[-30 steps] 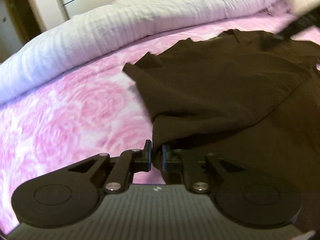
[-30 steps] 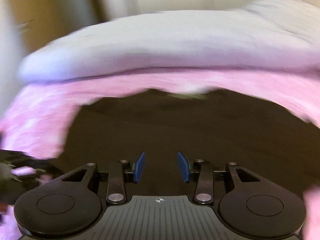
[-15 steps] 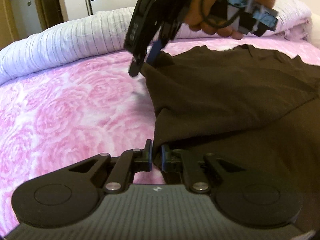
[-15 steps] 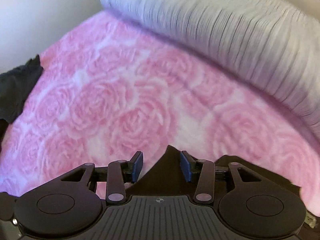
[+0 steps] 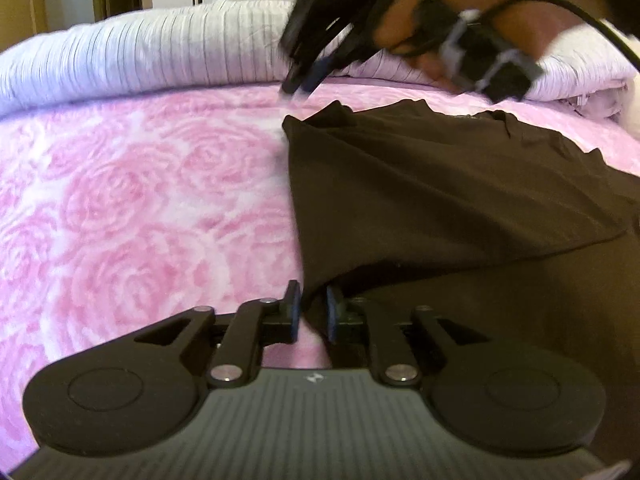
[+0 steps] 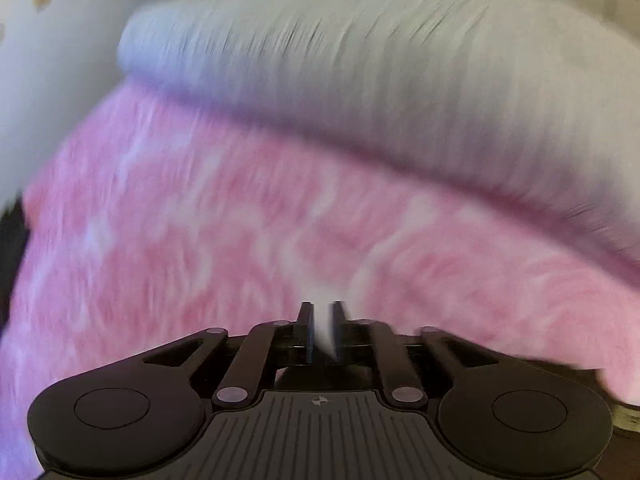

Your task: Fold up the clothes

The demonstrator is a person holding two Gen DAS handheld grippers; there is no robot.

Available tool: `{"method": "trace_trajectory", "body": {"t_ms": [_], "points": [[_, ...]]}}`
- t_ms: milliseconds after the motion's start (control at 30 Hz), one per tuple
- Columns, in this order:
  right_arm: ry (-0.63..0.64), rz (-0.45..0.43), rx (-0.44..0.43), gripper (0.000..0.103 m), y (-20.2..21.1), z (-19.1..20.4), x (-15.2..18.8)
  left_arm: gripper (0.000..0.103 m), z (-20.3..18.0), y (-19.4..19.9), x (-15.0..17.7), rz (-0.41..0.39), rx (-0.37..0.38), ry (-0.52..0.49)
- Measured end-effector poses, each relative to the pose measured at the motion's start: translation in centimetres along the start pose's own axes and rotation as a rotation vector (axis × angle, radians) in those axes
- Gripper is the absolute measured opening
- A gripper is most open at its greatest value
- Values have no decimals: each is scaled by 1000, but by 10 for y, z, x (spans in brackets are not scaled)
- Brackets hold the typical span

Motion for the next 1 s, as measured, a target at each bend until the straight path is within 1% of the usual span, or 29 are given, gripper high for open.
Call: {"method": "trace_trajectory", "body": {"t_ms": [33,100,167,233,300,367,400,433,533,600,633,667,700,733,767,800,833,900,1000], "points": [[-16,-42,7,33,14,0,0,20,4,4,0,5,7,9],[-60,-97,8,35,44,0,16,21,10,11,1,22,4,11],[-104,-121,30,36,71,8,43,19,14,20,0,32,-13,9],[-145,-118,69,37,90,11,81,19,13,29,-6,16,-20,-16],[-193,-83,114,37,100,4,119,18,4,36,-17,-25,-12,-68],[-255,-68,151,37,115,-14,149,19,-10,34,-31,-58,35,-150],[-289,-68,168,37,123,-24,163,19,-16,29,-36,-55,62,-183],[-322,-68,184,37,131,-35,176,20,-22,20,-40,-37,89,-207],[-424,-68,234,37,156,-67,216,21,-28,-11,-36,56,106,-239],[-491,-67,268,37,173,-89,243,21,-22,-21,-29,104,87,-212],[-525,-67,284,37,181,-99,257,21,-20,-20,-27,112,83,-204],[-556,-64,305,37,189,-110,269,21,-18,-19,-25,121,76,-204],[-584,-57,333,37,196,-121,280,21,-20,-16,-24,134,59,-229],[-612,-53,355,37,204,-132,290,21,-21,-12,-23,148,34,-252],[-643,-63,353,37,211,-140,297,21,-22,-7,-24,164,10,-265],[-665,-77,342,37,218,-144,301,21,-21,-1,-25,173,-7,-264],[-674,-76,350,37,225,-146,302,21,-21,8,-27,175,-19,-259],[-678,-86,360,37,240,-144,300,21,-25,24,-27,171,-33,-258],[-717,-123,365,37,267,-142,305,22,-44,45,-29,172,-28,-274]]}}
Point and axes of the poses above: each gripper's, at about its wrist camera, not at the fingertips, and y roughly against the way its jaws point, z to its left, x to its underside, the point moved 4 cm from there along -y, roughly the way its jaws point, and after that the axes turned 3 degrees about x, right-handed, at the moved point
